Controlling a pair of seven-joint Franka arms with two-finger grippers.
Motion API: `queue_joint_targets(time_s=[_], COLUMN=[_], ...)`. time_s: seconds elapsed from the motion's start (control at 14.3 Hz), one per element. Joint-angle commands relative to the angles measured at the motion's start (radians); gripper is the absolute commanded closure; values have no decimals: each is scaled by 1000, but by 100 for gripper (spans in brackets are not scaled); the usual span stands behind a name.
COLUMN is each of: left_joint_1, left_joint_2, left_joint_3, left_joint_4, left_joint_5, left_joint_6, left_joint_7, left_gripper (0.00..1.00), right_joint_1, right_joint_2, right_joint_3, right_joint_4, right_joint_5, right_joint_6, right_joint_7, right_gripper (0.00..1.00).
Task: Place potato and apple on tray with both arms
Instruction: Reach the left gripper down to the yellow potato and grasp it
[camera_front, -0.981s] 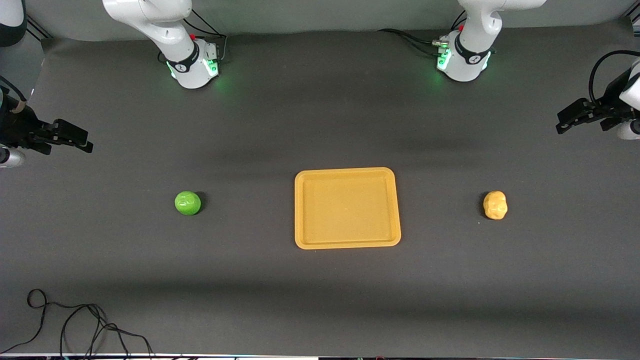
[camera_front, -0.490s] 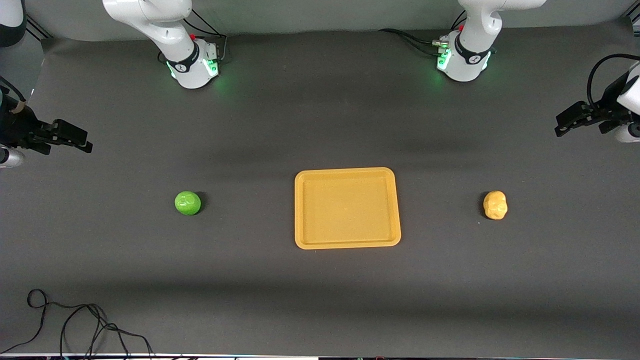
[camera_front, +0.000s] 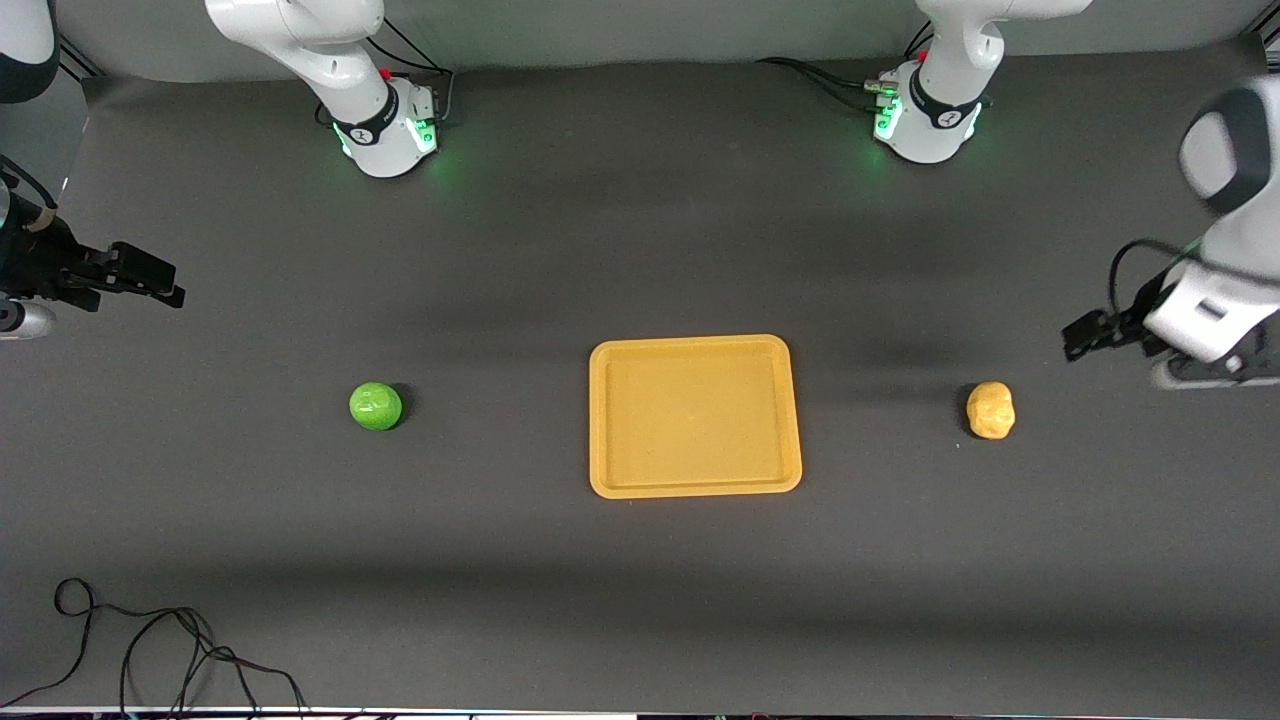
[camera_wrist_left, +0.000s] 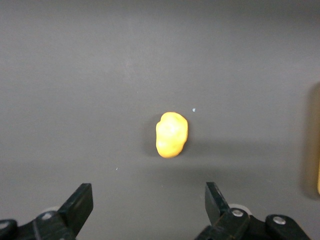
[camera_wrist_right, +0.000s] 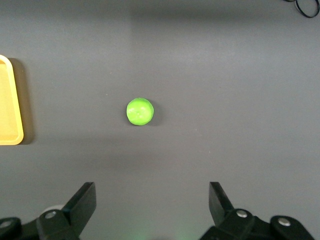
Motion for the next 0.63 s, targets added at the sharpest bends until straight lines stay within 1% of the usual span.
queue_joint_targets(time_s=[0.0, 0.14, 0.21, 0.35, 0.56], left_joint_1=[6, 5, 0, -7, -10], left_joint_2=[179, 270, 298, 338, 393], left_joint_3=[-4, -7, -10, -10, -16], left_joint_4=[7, 8, 7, 7, -13], left_joint_5=[-1, -14, -27, -72, -75], left_joint_6=[131, 214, 236, 245, 335], left_joint_7=[17, 13, 4, 7, 5], left_gripper=[0, 0, 0, 0, 0], right_joint_1=[4, 4, 4, 5, 4], right_joint_2=[3, 7, 18, 19, 32], right_joint_3=[-1, -2, -2, -2, -1], right_joint_4=[8, 8, 9, 8, 11], right_joint_5=[-13, -13, -15, -13, -13], right_joint_6=[-10, -7, -6, -6, 1], right_joint_7=[-13, -13, -20, -24, -14], right_gripper=[0, 0, 0, 0, 0])
